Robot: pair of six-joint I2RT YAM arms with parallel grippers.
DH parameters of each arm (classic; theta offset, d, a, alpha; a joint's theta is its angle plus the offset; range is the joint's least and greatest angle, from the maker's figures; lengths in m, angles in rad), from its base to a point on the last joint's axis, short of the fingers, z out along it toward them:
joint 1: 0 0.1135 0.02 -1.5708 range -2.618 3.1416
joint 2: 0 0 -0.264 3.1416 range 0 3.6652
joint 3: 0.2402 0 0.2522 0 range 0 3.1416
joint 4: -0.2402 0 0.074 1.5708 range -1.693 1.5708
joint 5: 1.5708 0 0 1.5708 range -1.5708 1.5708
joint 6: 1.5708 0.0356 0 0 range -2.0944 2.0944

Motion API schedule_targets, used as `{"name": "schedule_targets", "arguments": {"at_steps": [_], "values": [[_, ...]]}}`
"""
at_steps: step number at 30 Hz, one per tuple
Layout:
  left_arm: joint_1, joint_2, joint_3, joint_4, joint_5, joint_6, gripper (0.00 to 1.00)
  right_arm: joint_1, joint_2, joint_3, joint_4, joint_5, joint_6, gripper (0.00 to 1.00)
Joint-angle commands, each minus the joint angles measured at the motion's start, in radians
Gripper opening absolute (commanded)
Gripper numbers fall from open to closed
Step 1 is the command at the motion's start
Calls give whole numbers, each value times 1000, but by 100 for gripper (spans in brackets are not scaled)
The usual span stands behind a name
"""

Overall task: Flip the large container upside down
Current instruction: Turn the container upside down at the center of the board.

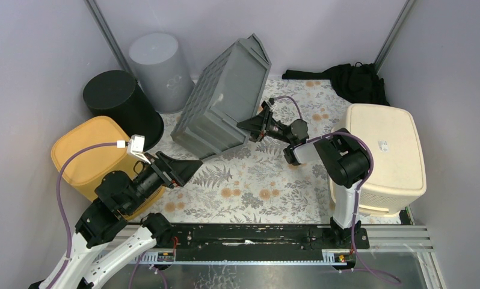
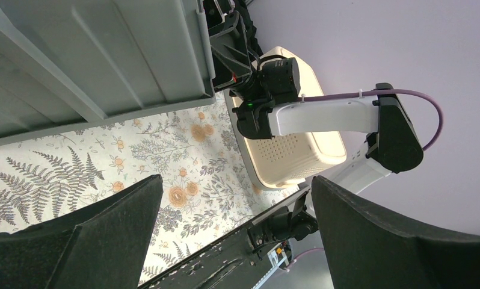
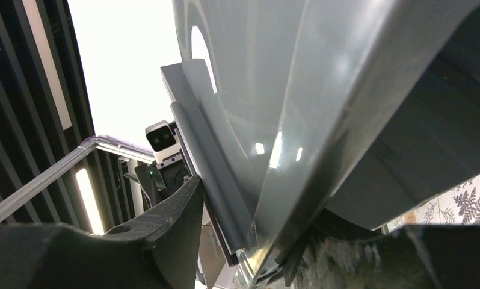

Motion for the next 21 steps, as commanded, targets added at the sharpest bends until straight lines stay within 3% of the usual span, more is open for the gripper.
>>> {"name": "schedule_targets", "arguments": {"at_steps": [1,8,17,21], "values": [[6,-3,-9,50,12,10,100,-8,52,-40,-113,-79,-104,47],[6,-5,-13,52,14,7,100,-9,30,-59,-188,-77,-153,49],[5,-7,-15,55,17,5,100,-15,-46,-76,-414,-60,-294,50],[5,-9,-18,55,16,5,100,-18,-50,-87,-423,-54,-297,50]]}}
